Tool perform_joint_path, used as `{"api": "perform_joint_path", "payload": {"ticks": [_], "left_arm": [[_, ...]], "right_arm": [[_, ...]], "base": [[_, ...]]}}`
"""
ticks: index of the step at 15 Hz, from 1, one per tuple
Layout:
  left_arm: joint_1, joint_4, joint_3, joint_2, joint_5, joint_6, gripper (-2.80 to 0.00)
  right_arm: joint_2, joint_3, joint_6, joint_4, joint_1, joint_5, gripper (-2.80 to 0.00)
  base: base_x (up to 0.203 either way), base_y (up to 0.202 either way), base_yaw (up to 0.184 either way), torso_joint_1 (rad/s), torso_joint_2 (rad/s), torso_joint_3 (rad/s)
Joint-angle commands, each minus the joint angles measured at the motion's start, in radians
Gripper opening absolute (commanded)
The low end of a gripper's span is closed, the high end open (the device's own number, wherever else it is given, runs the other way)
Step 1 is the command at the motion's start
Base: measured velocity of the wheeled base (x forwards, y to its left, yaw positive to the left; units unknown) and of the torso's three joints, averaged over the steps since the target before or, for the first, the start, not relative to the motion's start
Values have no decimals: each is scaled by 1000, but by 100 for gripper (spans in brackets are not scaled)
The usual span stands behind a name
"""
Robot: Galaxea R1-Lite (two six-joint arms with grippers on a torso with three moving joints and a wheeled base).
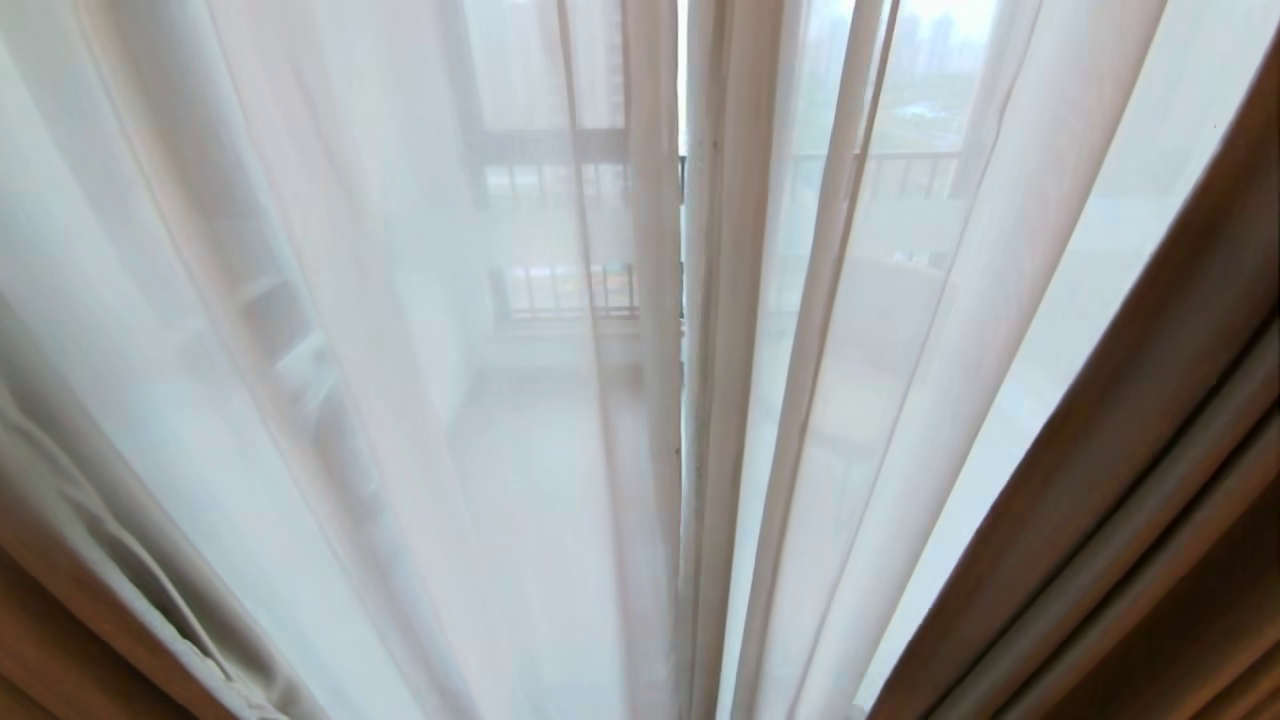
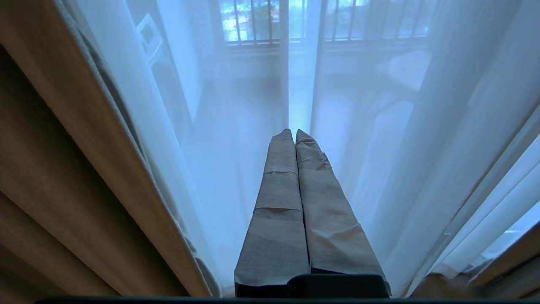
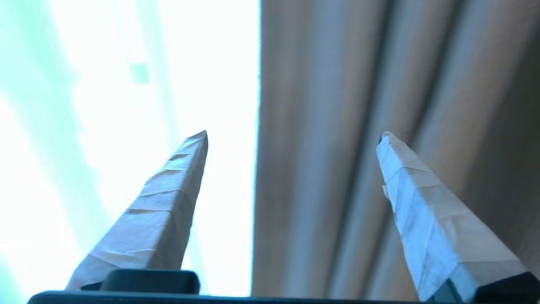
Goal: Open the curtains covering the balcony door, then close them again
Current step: Pull the outer curtains open on both sides
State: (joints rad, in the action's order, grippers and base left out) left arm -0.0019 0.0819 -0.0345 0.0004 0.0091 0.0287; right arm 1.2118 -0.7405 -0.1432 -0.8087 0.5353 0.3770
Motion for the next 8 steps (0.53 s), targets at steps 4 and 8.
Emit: {"api": "perform_joint_path", "payload": {"ticks": [4,8], "left_arm": [[-1,1,0,0,0,0,-280],[0,1,-1,0,0,0,-280]], "right_arm": [[-315,201,18,60,9,2,0],[-482,314,61,192,3,0,0]], "base": [[0,0,0,0,0,0],[0,0,0,0,0,0]]}}
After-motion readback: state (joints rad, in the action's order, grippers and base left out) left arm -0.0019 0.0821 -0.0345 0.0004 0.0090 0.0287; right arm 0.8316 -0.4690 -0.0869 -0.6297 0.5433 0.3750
